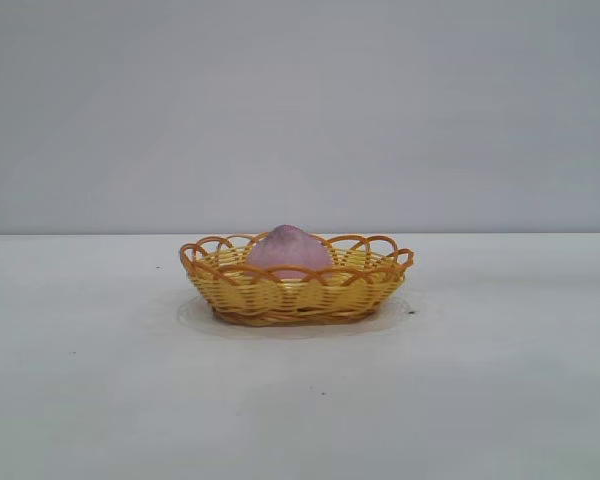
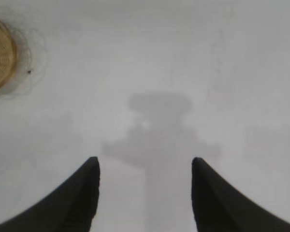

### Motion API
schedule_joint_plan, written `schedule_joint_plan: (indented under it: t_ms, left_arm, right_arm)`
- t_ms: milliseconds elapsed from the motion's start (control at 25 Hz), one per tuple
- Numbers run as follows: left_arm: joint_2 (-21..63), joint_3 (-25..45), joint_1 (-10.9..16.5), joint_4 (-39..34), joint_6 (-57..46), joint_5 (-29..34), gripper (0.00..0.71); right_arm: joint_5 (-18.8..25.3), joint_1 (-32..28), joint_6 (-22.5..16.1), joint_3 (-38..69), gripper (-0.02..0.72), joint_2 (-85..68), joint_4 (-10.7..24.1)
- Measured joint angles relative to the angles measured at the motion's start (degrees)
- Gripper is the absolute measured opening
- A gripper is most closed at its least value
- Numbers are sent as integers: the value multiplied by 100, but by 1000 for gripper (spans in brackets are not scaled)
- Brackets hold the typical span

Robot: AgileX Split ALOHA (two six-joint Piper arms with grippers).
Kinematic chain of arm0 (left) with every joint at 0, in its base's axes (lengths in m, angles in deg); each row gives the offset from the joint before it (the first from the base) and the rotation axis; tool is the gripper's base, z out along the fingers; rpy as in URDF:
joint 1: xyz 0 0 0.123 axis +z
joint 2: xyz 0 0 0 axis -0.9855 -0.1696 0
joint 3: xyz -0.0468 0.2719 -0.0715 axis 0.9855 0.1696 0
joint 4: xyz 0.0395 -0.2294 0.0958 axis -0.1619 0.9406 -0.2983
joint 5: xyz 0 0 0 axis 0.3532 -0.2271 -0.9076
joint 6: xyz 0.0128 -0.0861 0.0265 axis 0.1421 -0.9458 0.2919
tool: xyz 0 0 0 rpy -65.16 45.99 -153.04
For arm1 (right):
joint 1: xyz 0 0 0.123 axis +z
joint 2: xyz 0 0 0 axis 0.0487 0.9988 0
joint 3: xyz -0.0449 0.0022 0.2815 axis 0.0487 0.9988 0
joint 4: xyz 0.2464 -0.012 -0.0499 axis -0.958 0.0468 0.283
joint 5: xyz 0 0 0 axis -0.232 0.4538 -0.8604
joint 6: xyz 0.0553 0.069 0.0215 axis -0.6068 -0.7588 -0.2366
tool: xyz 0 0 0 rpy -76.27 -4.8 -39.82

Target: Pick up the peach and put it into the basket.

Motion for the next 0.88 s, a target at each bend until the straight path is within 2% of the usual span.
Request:
schedule_joint_plan:
  t_ms: [240,520,880]
  left_arm:
    - [0,0,0,0,0,0,515]
    - [0,0,0,0,0,0,515]
    - [0,0,0,0,0,0,515]
  right_arm:
    - [-80,0,0,1231,363,-2073,35]
    - [-48,51,0,2451,363,-4262,-111]
    - [-108,51,-10,3170,363,-6217,-132]
